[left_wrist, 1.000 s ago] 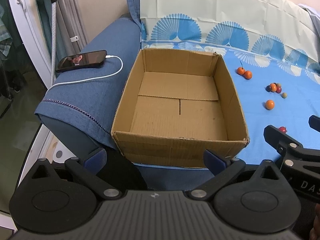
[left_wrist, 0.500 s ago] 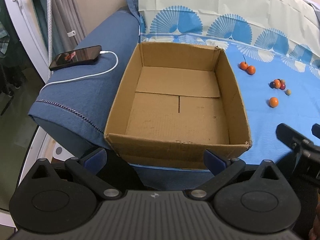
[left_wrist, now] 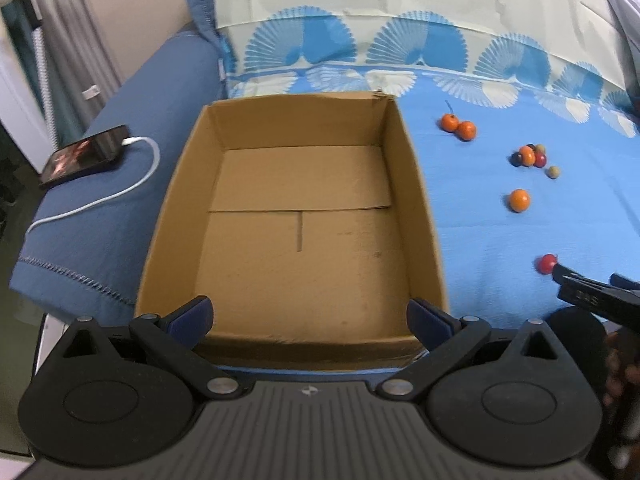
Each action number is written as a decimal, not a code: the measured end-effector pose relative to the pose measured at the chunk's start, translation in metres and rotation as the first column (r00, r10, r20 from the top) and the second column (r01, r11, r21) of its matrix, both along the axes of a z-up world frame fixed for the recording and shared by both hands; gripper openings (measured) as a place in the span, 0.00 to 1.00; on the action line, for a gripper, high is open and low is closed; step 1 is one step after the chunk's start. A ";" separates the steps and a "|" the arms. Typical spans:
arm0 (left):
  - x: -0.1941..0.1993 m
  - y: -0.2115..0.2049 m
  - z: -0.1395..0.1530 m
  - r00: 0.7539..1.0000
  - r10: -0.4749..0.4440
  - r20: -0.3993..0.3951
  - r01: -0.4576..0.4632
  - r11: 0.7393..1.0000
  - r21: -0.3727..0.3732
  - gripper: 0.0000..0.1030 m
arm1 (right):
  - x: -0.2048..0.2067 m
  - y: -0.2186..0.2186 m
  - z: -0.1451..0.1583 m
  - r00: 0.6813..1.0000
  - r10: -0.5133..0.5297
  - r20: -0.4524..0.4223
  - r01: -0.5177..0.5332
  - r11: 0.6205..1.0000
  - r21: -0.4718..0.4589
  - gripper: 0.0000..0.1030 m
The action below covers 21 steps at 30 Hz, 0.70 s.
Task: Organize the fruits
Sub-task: 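Grasp the red cherry tomato with the right tool while the left tool approaches the orange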
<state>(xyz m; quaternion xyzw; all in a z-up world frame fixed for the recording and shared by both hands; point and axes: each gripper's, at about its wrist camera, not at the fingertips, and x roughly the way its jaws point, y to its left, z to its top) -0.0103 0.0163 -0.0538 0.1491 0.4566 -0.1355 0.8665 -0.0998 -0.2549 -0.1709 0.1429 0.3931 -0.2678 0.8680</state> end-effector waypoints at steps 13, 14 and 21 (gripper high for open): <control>0.035 -0.068 -0.011 0.994 -0.077 -0.076 0.073 0.996 -0.051 1.00 | 0.066 -0.061 -0.077 0.978 -0.018 -0.208 0.055 0.984 0.172 0.54; 0.038 -0.079 -0.014 0.993 -0.095 -0.075 0.091 0.995 -0.051 1.00 | 0.067 -0.055 -0.078 0.978 -0.006 -0.211 0.033 0.992 0.125 0.51; 0.066 -0.165 -0.043 0.977 -0.211 -0.040 0.207 0.975 -0.077 1.00 | 0.053 -0.085 -0.063 0.991 -0.096 -0.088 0.109 0.982 0.153 0.42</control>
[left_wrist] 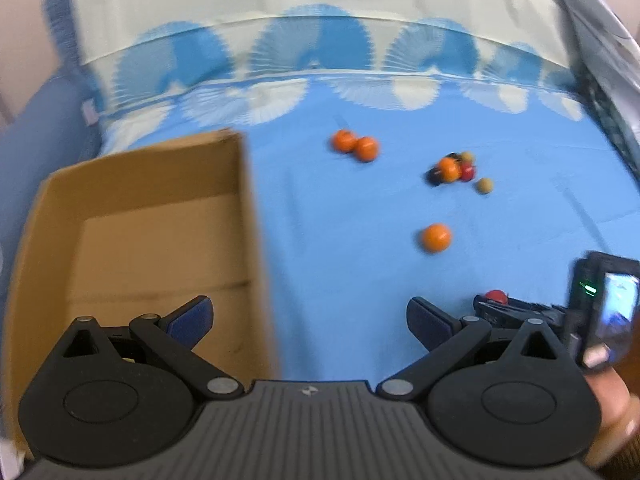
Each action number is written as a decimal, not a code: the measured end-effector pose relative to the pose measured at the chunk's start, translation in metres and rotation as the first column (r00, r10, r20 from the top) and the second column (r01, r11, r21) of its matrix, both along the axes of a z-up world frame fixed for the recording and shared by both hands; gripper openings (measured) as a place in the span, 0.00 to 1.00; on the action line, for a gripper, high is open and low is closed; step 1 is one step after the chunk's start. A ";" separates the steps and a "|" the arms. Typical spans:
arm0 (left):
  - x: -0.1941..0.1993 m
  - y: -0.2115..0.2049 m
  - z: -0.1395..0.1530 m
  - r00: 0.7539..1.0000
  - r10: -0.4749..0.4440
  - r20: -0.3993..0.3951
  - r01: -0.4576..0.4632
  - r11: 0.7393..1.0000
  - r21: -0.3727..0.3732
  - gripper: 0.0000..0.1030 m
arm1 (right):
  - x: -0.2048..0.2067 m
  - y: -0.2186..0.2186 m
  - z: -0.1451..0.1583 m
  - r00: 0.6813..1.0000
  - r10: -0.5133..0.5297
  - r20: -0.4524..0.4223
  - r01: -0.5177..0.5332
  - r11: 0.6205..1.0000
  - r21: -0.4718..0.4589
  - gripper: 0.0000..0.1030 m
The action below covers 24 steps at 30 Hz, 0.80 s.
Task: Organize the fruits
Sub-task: 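Grasp the red cherry tomato with the right tool while the left tool approaches the orange, then close the left tool around the orange mandarin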
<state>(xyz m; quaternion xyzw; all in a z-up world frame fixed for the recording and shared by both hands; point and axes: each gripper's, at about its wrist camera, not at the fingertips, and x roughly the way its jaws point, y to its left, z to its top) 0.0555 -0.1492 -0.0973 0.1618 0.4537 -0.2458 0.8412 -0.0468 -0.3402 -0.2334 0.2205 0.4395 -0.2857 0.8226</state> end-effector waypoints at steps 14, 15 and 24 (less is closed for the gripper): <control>0.075 -0.184 -0.138 0.936 -0.056 -0.348 0.066 0.998 0.018 1.00 | -0.036 -0.094 -0.020 0.979 -0.191 0.069 0.188 0.981 0.047 0.42; 0.079 -0.188 -0.145 0.928 -0.037 -0.370 0.044 0.999 0.011 1.00 | -0.036 -0.095 -0.022 0.979 -0.190 0.071 0.187 0.981 0.053 0.42; 0.095 -0.183 -0.162 0.907 0.042 -0.418 -0.046 0.999 -0.001 0.41 | -0.031 -0.097 -0.025 0.981 -0.168 0.098 0.164 0.985 0.054 0.43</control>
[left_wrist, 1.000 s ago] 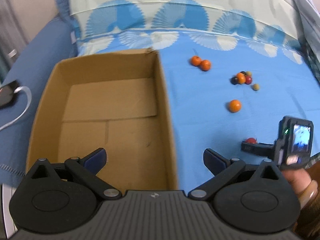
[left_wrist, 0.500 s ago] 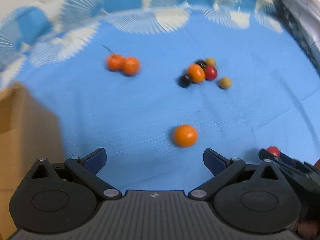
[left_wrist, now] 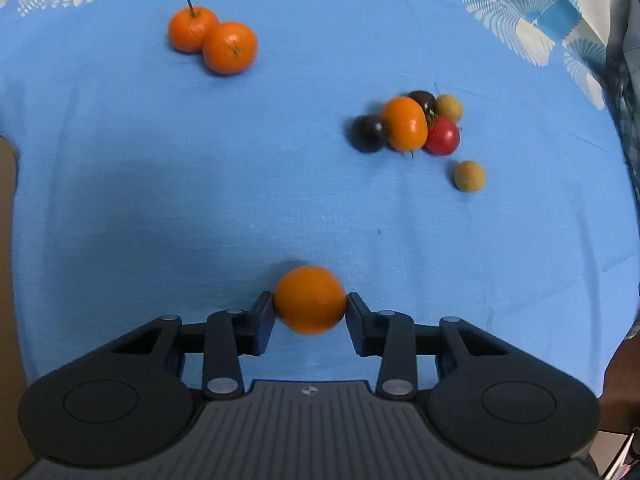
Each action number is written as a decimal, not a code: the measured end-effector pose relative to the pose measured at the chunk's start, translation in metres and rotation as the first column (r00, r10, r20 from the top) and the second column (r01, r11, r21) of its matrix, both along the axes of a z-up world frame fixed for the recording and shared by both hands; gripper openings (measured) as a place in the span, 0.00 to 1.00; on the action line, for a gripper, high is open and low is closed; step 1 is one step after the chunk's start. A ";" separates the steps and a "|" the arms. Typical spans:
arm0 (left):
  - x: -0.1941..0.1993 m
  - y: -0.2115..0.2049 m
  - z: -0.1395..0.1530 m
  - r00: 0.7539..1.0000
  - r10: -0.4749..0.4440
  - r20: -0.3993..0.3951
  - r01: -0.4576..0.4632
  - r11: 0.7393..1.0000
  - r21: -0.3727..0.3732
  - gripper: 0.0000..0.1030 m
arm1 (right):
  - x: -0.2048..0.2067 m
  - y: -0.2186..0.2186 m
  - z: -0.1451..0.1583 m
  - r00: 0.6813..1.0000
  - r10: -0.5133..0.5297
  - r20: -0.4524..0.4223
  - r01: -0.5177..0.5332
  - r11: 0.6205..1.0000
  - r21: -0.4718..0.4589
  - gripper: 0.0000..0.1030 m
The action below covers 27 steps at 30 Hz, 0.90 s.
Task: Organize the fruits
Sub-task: 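Close the left tool around the orange mandarin, then carry the orange and the tomato over the cardboard box with both tools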
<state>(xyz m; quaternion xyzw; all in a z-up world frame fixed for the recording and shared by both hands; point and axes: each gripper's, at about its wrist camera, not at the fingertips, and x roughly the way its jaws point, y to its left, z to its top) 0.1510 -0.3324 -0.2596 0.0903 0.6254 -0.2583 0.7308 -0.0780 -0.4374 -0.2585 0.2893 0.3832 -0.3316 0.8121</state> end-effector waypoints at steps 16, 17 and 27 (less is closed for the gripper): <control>-0.057 0.035 0.084 0.962 -0.105 0.253 0.112 0.994 -0.014 0.41 | -0.015 0.029 0.051 0.994 0.033 0.104 -0.026 0.997 -0.067 0.42; -0.062 0.040 0.091 0.958 -0.106 0.267 0.115 0.993 -0.018 0.41 | -0.016 0.035 0.057 0.992 0.046 0.117 -0.037 0.996 -0.076 0.42; -0.110 0.133 0.176 0.914 -0.057 0.401 0.083 0.995 -0.049 0.42 | -0.035 0.117 0.132 0.948 0.195 0.250 -0.161 0.975 -0.152 0.42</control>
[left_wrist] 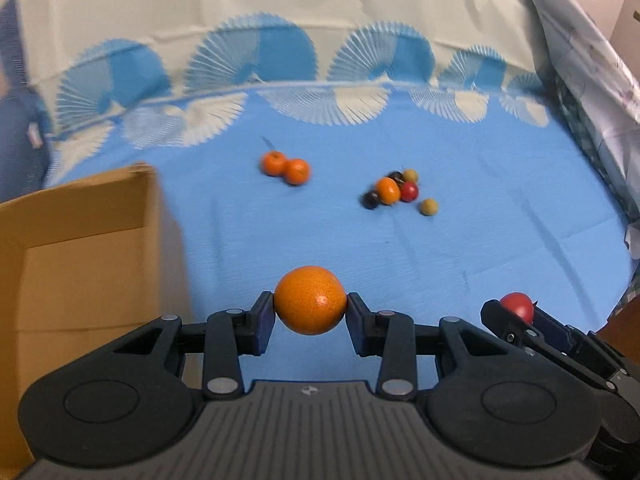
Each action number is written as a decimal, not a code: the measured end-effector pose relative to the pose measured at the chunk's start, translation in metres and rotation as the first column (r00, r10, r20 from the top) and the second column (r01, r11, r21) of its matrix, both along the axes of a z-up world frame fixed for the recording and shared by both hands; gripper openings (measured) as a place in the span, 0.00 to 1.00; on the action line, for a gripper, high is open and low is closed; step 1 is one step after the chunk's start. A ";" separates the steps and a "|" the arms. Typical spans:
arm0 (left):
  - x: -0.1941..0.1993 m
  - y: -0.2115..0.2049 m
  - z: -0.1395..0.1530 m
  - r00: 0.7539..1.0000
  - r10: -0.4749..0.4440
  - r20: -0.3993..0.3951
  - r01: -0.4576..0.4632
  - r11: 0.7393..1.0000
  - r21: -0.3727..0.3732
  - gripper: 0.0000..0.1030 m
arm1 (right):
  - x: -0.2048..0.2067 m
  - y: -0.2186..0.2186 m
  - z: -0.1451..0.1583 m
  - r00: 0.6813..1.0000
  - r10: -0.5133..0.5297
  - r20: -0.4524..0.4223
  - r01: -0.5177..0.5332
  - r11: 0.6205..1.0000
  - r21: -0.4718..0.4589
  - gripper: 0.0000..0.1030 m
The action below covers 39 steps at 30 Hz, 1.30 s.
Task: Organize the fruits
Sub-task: 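Carry the orange and the tomato over the cardboard box with both tools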
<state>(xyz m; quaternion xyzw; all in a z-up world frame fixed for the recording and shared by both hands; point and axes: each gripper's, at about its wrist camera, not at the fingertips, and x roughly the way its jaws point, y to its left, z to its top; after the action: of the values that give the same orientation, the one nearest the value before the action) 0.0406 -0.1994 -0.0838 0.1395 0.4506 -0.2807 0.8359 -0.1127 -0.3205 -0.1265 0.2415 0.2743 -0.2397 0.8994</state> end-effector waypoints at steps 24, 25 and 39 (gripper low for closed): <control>-0.102 0.290 0.045 0.963 0.262 0.071 -0.258 0.964 -0.060 0.42 | -0.048 0.210 0.072 0.925 0.380 0.007 -0.379 0.922 -0.077 0.43; -0.105 0.296 0.045 0.961 0.269 0.071 -0.264 0.962 -0.065 0.42 | -0.048 0.214 0.074 0.922 0.388 0.005 -0.386 0.918 -0.088 0.43; -0.108 0.312 0.039 0.947 0.316 0.062 -0.310 0.947 -0.087 0.42 | -0.040 0.232 0.076 0.901 0.434 -0.024 -0.434 0.895 -0.107 0.43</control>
<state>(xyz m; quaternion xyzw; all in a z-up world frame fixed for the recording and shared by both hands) -0.0674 0.1127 -0.0450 0.0449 0.4242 -0.1560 0.8909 -0.1524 -0.0884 -0.0510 0.1247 0.3072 -0.0478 0.9422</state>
